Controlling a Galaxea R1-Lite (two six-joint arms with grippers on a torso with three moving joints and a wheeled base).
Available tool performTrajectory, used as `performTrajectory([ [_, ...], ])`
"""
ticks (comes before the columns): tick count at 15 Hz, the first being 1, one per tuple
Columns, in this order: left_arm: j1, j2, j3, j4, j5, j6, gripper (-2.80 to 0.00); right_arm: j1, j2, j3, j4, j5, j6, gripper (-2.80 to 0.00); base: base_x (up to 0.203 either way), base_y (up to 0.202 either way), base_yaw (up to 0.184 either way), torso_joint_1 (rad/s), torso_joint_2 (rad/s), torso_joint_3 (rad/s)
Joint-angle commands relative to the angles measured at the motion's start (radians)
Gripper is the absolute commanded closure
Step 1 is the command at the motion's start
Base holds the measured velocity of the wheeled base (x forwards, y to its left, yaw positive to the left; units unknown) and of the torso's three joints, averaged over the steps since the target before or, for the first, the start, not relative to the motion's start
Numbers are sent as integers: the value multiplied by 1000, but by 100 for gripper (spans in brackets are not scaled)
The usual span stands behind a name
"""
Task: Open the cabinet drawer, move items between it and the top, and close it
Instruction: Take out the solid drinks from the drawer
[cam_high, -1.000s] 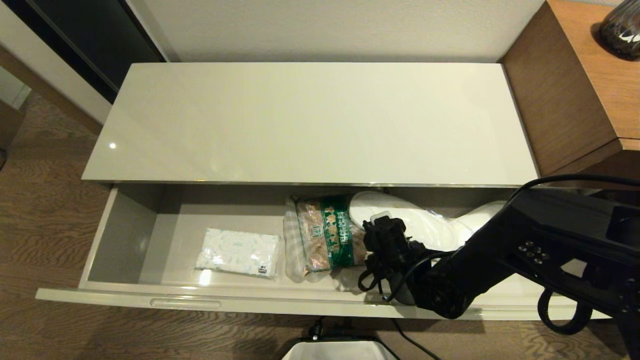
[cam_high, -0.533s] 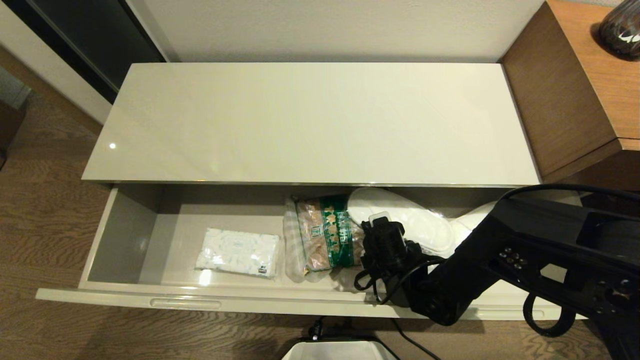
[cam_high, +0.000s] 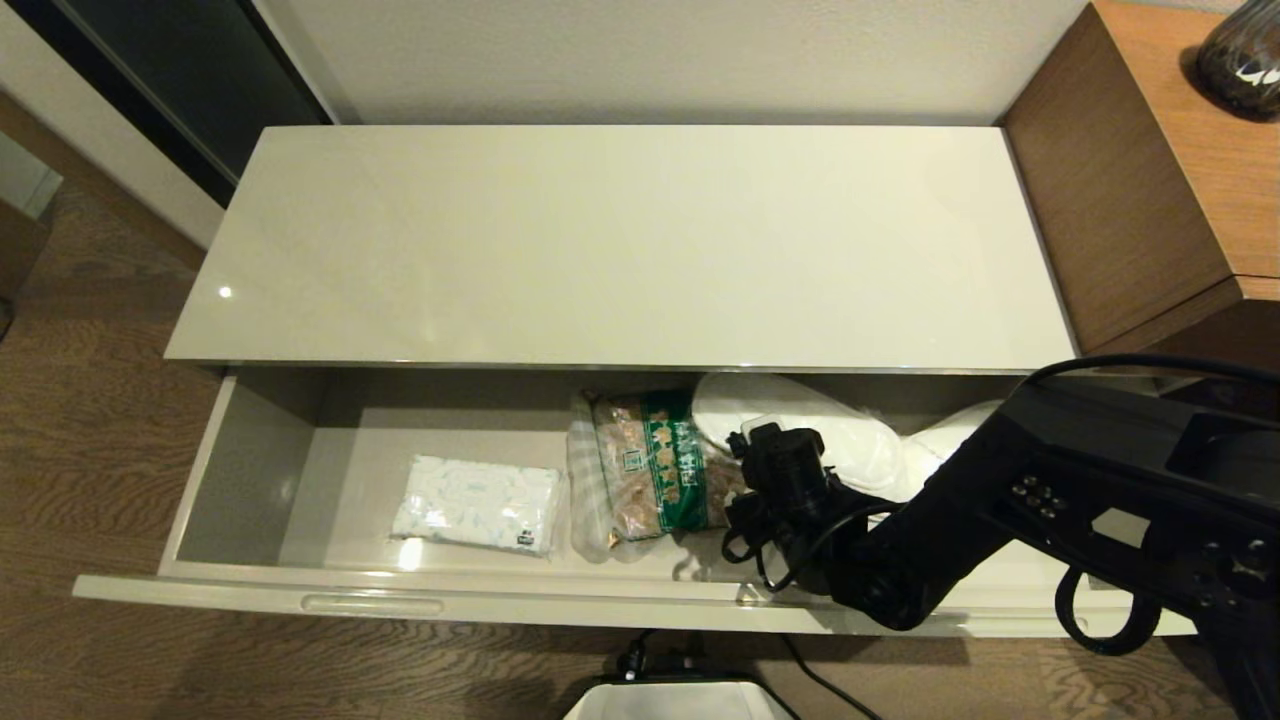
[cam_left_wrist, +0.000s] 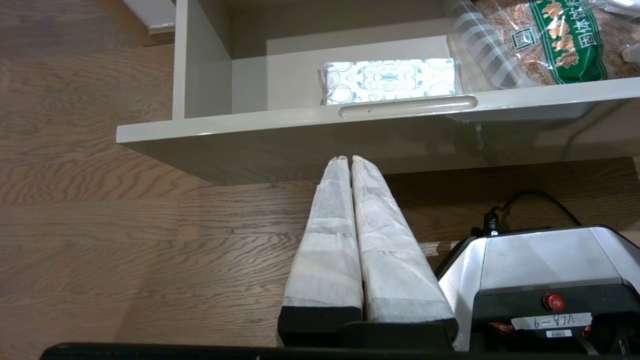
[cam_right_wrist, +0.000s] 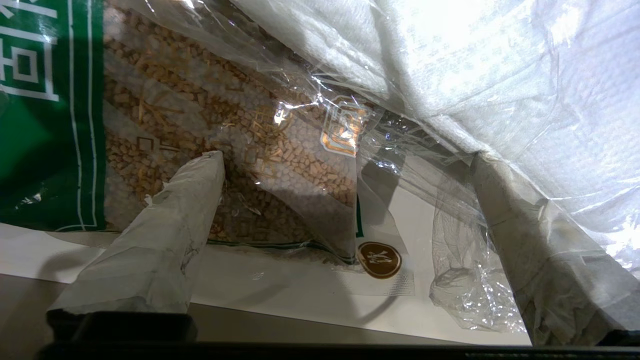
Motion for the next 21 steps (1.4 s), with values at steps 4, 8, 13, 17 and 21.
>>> performTrajectory([
  [4,1,2,0,0,0,1,0,-1,-67,67,10,22,-7,-280,0,0,0,0,0,0],
  [8,0,2,0,0,0,1,0,31,-116,179,7,6,-10,-280,0,0,0,0,0,0],
  [13,0,2,0,0,0,1,0,33,-189,280,-1,-21,4,-280,0,0,0,0,0,0],
  [17,1,2,0,0,0,1,0,40,-253,334,7,-52,4,-280,0,0,0,0,0,0],
  [21,0,2,0,0,0,1,0,32,-276,339,3,-52,3,-280,0,0,0,0,0,0],
])
